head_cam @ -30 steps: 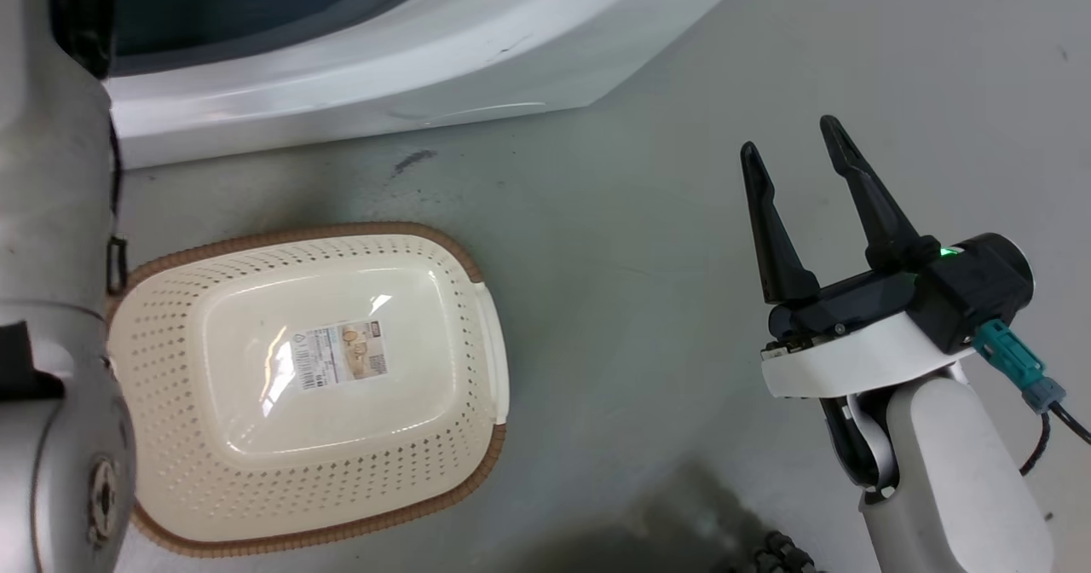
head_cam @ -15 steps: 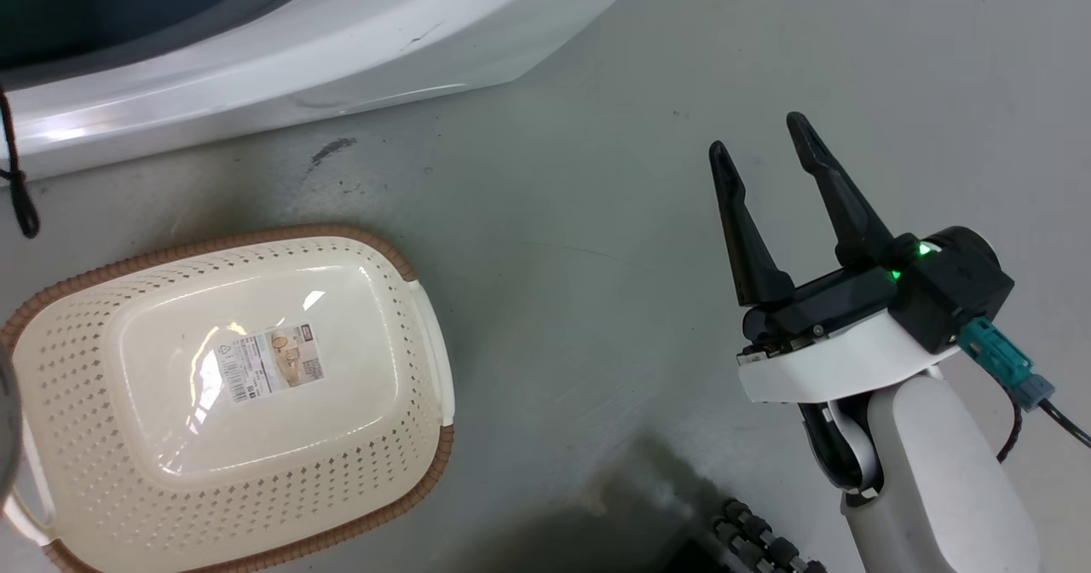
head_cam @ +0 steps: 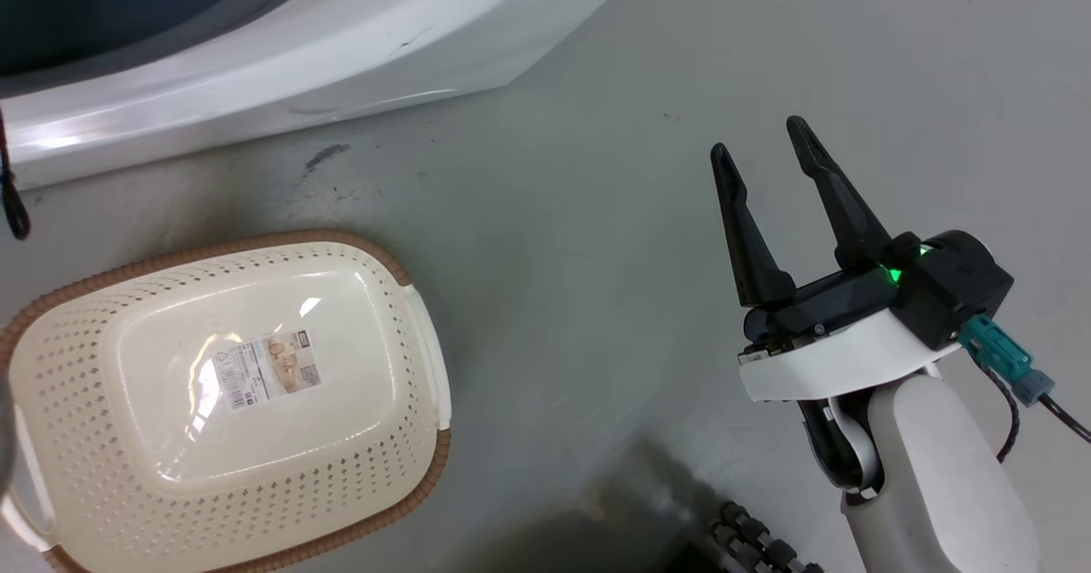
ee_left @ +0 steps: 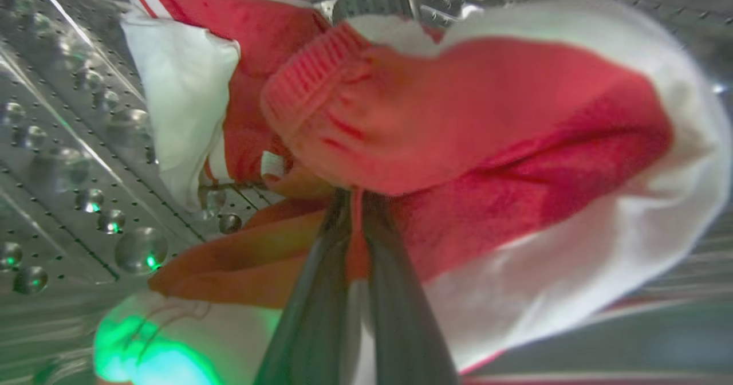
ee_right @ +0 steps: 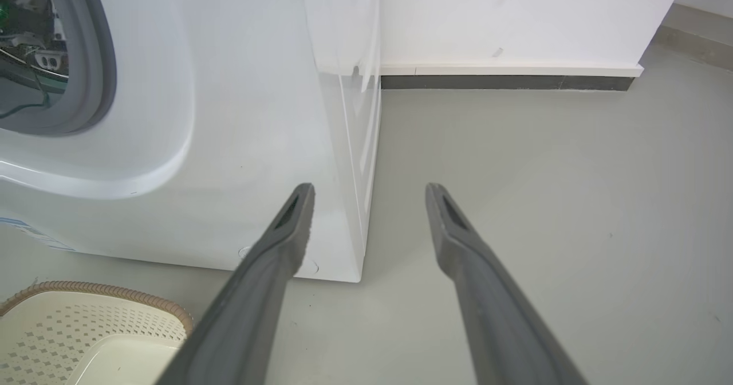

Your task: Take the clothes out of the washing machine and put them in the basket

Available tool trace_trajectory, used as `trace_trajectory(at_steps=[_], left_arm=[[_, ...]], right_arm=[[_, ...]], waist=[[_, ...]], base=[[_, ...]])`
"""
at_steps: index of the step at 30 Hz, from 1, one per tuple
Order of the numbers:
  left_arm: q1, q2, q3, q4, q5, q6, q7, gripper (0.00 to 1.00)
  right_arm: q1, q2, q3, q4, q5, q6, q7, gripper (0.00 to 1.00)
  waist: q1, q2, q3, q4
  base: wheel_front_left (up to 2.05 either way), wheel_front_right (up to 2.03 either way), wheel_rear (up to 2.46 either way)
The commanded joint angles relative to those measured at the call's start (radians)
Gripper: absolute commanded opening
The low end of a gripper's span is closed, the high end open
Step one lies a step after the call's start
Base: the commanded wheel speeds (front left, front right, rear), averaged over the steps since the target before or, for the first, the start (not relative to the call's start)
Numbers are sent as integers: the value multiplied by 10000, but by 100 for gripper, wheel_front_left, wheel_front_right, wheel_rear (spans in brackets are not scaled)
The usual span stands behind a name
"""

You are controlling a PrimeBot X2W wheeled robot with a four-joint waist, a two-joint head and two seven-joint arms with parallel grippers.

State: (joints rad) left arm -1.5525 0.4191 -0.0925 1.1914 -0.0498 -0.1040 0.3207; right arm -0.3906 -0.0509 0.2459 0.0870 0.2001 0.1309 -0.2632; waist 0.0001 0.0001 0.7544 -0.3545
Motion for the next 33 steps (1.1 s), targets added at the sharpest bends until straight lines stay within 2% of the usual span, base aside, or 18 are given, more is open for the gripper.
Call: trace_trajectory(at_steps=[1, 11, 15, 19, 33], left_arm=[[347, -60, 33, -69, -79, 63, -321, 0], [2529, -590, 521, -474, -870, 131, -4499, 0], [3218, -810, 647, -494, -1108, 93, -5562, 0], [4076, -1090, 711, -916, -1280, 26, -5851, 0], [7998, -2054, 1575, -5627, -1240, 60, -5862, 0]], right_arm=[[-174, 10, -35, 33, -62, -5, -23, 100], [133, 7, -434, 486, -471, -5, -23, 100], [330, 6, -514, 685, -644, -5, -22, 100], [609, 6, -615, 903, -809, -5, -23, 100], [1494, 4, -882, 1530, -1099, -5, -22, 100]], waist=[[-1, -1, -148, 113], [-1, -1, -1455, 735], [-1, -1, -2027, 948], [-1, -1, -2704, 1219], [-1, -1, -4867, 1891]], base=[[0, 0, 0], [0, 0, 0], [0, 0, 0], [0, 0, 0], [0, 0, 0]])
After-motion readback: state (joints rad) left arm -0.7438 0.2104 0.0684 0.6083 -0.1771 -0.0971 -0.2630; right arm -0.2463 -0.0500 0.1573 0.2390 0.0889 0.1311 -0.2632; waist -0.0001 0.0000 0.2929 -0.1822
